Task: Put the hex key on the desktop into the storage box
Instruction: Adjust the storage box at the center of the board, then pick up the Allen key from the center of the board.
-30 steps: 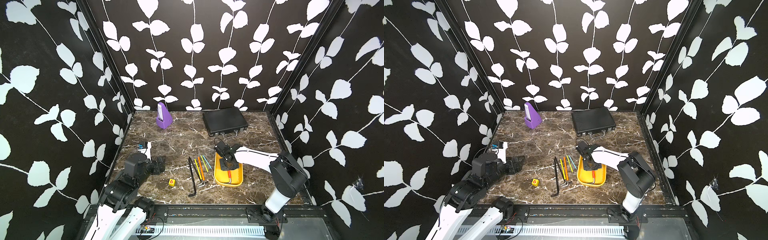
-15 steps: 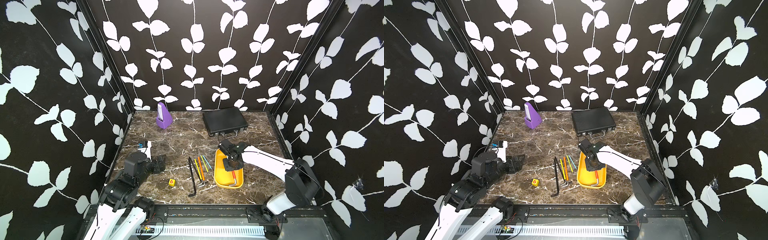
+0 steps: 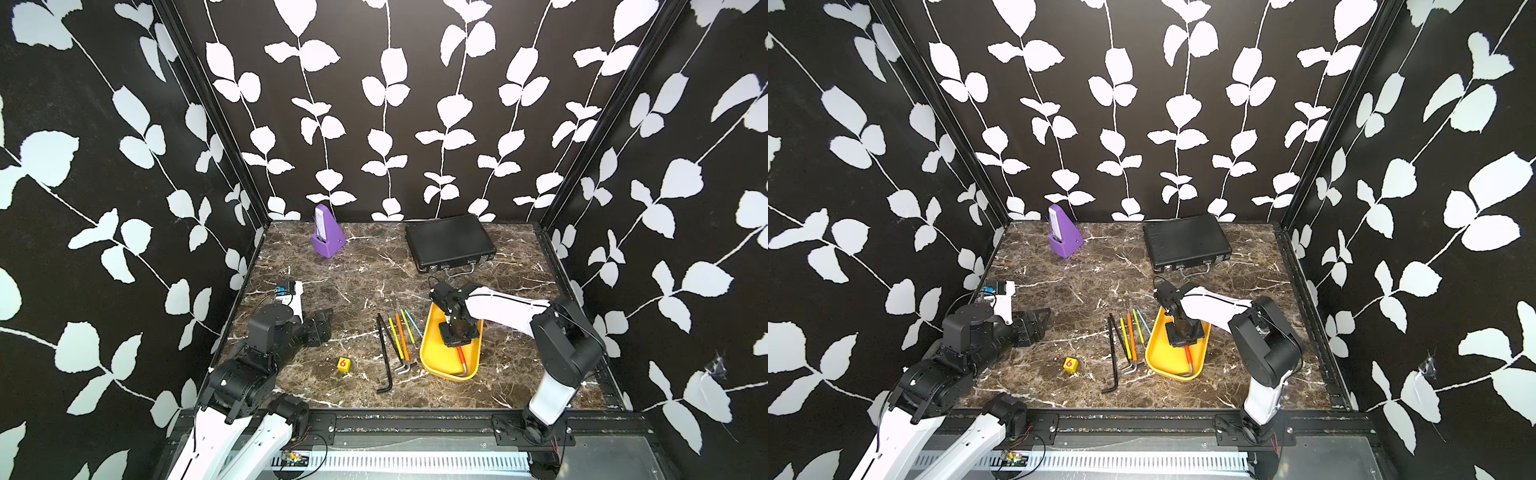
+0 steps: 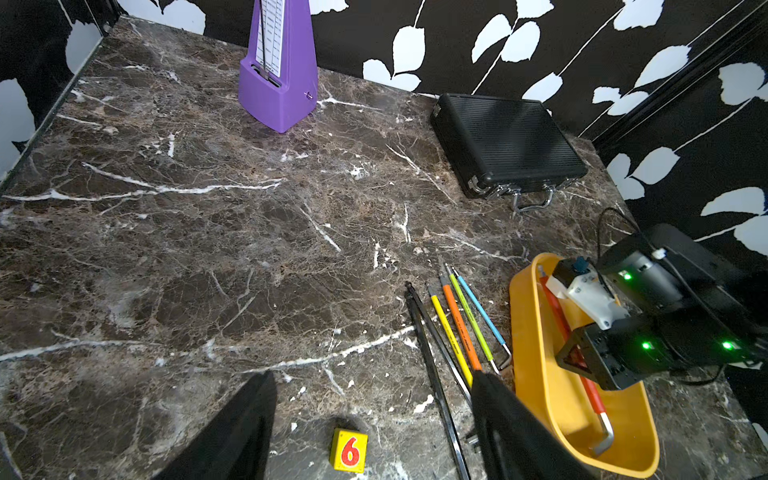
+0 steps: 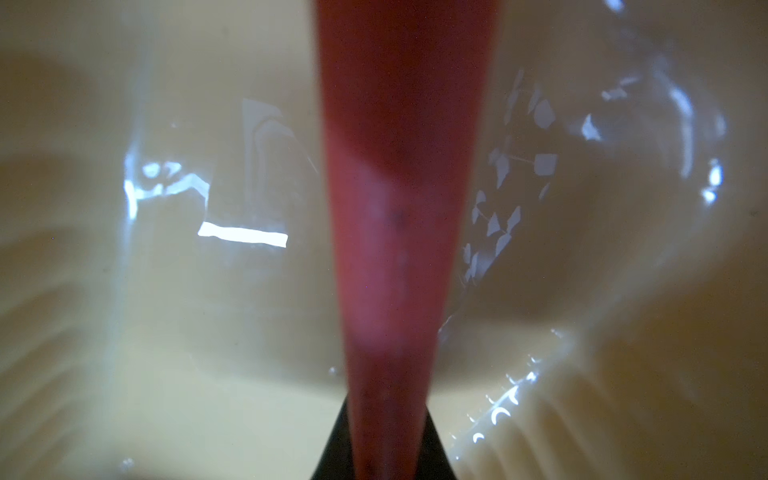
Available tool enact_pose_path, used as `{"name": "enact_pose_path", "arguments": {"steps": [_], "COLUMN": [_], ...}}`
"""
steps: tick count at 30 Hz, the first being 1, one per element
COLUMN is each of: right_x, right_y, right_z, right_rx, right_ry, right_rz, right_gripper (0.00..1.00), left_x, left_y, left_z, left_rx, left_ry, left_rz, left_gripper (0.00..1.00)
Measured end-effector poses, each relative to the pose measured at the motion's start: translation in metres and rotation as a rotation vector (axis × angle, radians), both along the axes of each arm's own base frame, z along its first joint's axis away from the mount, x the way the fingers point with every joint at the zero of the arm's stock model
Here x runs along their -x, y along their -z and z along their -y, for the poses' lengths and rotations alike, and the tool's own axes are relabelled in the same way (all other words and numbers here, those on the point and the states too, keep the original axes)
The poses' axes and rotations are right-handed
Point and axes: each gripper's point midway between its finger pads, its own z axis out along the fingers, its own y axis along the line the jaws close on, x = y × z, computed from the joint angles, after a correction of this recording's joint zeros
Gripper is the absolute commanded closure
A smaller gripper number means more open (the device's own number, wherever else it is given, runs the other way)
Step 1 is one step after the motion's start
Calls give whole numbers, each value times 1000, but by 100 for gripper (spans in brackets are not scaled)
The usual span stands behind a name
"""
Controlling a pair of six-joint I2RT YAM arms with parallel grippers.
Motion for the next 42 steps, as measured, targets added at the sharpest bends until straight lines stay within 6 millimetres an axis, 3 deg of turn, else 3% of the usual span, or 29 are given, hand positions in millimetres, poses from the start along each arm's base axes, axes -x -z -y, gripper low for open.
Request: {"name": "enact_pose_path", "arguments": {"steps": [7,11,17,23,27,30,34,37,42], "right_x": [-14,-19,-27,-33,-39,-36,-19,-2,21], "right_y": [0,-1,-9,-20,-53,-87,-110,-108,-75], "right_z": [0,3,15,19,12,-7,-59,-105,-159], "right_rx": [-1,19,73,89,22,-49,-130,-156,-132], "right_ry": [4,-8,-53,-80,-79,-107,-207,-283,-343], "right_rz": [1,18,68,108,212,305,361,350,290], "right_gripper": [98,69,47,46,48,51,55,57,64], "left_x": [0,-1,-2,-3,-3,-4,-2,3,14], "left_y": [-1,0,1,0,0,0,4,4,1], "left_z": [0,1,1,1,0,-2,-11,-20,-33], "left_rx": [1,-1,-3,-2,-5,-12,-38,-49,-56], "left_ry": [0,0,0,0,-5,-16,-53,-88,-135], "left_rz": [3,-1,-6,-2,-1,1,-6,-3,9], "left_gripper": [26,25,25,25,25,25,25,26,25]}}
